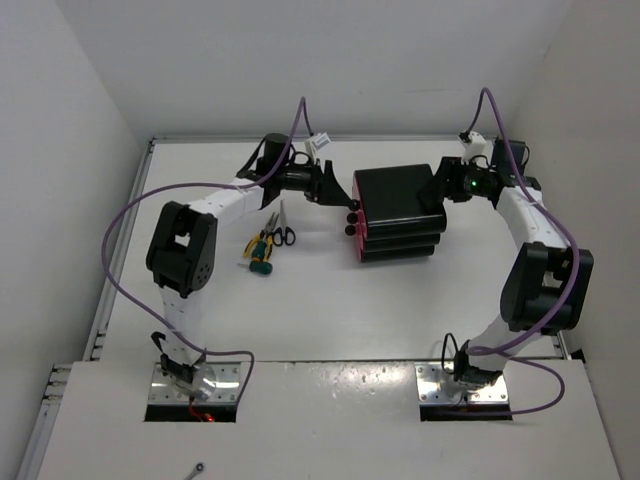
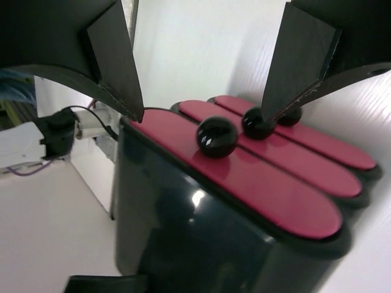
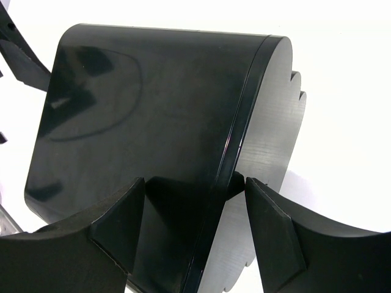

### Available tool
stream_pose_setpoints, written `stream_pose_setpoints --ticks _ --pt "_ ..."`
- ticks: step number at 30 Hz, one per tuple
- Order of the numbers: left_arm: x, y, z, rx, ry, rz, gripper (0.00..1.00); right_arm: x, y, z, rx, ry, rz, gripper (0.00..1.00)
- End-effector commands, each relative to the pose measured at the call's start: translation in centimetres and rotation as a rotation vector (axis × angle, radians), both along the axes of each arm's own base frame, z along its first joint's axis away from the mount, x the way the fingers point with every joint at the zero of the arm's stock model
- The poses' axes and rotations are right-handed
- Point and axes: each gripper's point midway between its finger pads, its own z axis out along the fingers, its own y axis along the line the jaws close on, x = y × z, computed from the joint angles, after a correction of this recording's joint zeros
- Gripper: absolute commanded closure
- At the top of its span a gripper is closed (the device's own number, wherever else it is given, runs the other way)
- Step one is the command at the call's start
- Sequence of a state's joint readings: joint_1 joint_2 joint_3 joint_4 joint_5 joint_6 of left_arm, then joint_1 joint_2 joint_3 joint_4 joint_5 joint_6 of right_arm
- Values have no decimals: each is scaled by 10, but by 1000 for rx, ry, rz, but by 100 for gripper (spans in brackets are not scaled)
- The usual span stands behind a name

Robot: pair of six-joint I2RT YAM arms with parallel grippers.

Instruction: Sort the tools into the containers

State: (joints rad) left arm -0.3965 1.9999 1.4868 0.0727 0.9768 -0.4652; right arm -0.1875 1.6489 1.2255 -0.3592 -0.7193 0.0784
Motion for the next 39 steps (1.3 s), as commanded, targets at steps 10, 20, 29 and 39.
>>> stream_pose_setpoints --ticks 10,20,29,39 --pt "-10 -32 9 -71 -7 -136 18 2 -15 -28 -81 42 -35 36" --pt "-5 -29 -2 -57 6 -129 70 0 -19 -35 -101 55 -54 42" --pt "-8 -4 -15 -35 35 -92 95 1 -28 -51 -141 83 -91 51" --pt "-18 16 -20 -6 35 -68 100 0 -28 -55 -140 92 -90 53"
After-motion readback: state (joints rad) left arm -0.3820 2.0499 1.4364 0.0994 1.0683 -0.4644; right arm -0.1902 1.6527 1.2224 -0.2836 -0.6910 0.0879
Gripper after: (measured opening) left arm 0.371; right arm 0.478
